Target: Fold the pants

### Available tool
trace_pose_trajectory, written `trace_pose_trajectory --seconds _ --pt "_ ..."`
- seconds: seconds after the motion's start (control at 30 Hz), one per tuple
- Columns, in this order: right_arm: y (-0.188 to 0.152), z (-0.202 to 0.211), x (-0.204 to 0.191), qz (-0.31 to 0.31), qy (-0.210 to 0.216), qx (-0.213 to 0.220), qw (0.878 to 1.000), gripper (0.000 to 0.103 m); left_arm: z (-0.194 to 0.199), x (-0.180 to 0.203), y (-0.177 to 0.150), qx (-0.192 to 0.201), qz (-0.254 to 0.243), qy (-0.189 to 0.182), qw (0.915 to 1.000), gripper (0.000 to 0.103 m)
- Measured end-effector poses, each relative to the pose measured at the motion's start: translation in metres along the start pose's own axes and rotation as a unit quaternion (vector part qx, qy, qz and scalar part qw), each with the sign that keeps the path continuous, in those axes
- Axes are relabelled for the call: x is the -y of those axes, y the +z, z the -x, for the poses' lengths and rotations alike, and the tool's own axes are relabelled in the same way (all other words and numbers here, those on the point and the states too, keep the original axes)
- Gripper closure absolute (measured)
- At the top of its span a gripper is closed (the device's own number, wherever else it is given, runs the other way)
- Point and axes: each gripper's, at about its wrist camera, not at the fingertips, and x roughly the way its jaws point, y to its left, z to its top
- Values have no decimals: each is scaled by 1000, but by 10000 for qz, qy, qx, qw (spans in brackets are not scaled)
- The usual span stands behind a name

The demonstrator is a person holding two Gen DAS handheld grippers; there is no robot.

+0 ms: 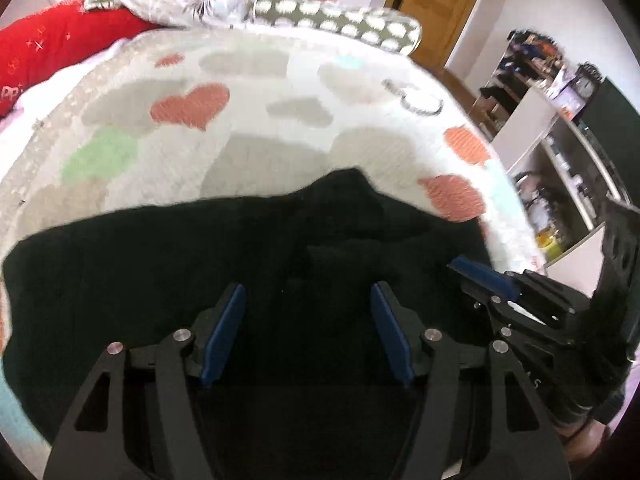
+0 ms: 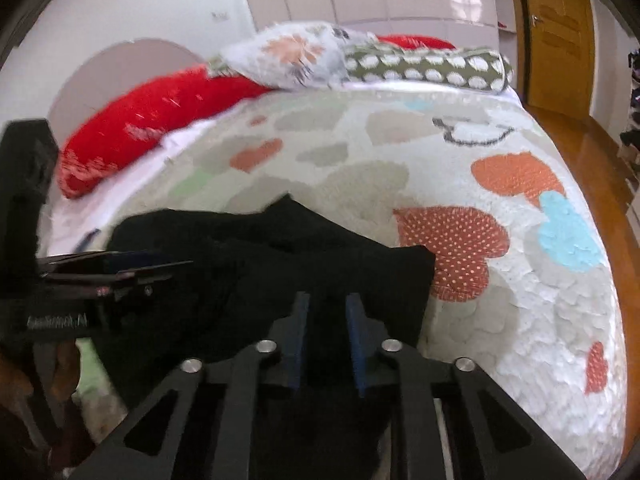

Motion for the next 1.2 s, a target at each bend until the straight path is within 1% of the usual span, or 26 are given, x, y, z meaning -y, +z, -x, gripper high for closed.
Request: trace_pose_trajectory --seconds 0.03,0.07,0.17,0.2,0.27,0.3,0.37,0.4,0.47,0.63,0.83,0.97,1.07,1.13,1.2 --pt "-1 -9 3 -13 -34 -81 10000 90 -4 -1 -1 -7 15 5 10000 31" --pt "-1 -14 4 -35 -30 -125 9999 90 -5 -1 -2 26 21 15 10000 30" --pt "-3 -11 7 -61 48 -98 9999 90 -1 2 -6 90 -80 46 9999 30" --pt "-4 -7 7 -35 59 -96 9999 86 1 2 -7 77 -82 42 9999 30" --pt "-7 7 5 -23 100 -88 9999 85 10 2 -8 55 -54 -3 10000 30" --pt "-8 13 3 12 124 -71 9999 83 15 2 -10 73 -77 -3 9999 30" --pt "-14 28 -4 156 147 -4 9998 81 24 5 -12 166 -173 61 9997 30" --pt "-17 34 -6 199 167 8 9997 77 28 6 -14 203 -205 93 9995 30" --pt "-24 45 -9 223 189 9 9996 74 34 7 -19 221 -226 88 9995 30" --pt "-40 59 -16 293 99 22 9995 74 37 6 -29 219 -221 167 9994 30" --pt "-59 53 -20 278 148 -176 9993 73 29 1 -40 93 -80 129 9998 30" --pt "-74 47 -20 278 124 -246 9992 74 27 2 -44 142 -134 131 9997 29" --pt "-76 50 -20 274 125 -231 9993 74 30 1 -45 154 -110 123 9997 29" --pt "-72 54 -21 279 162 -255 9992 73 36 1 -45 202 -116 131 9996 29" --pt "-67 60 -20 236 245 -181 9993 73 40 0 -46 255 -109 144 9995 29"
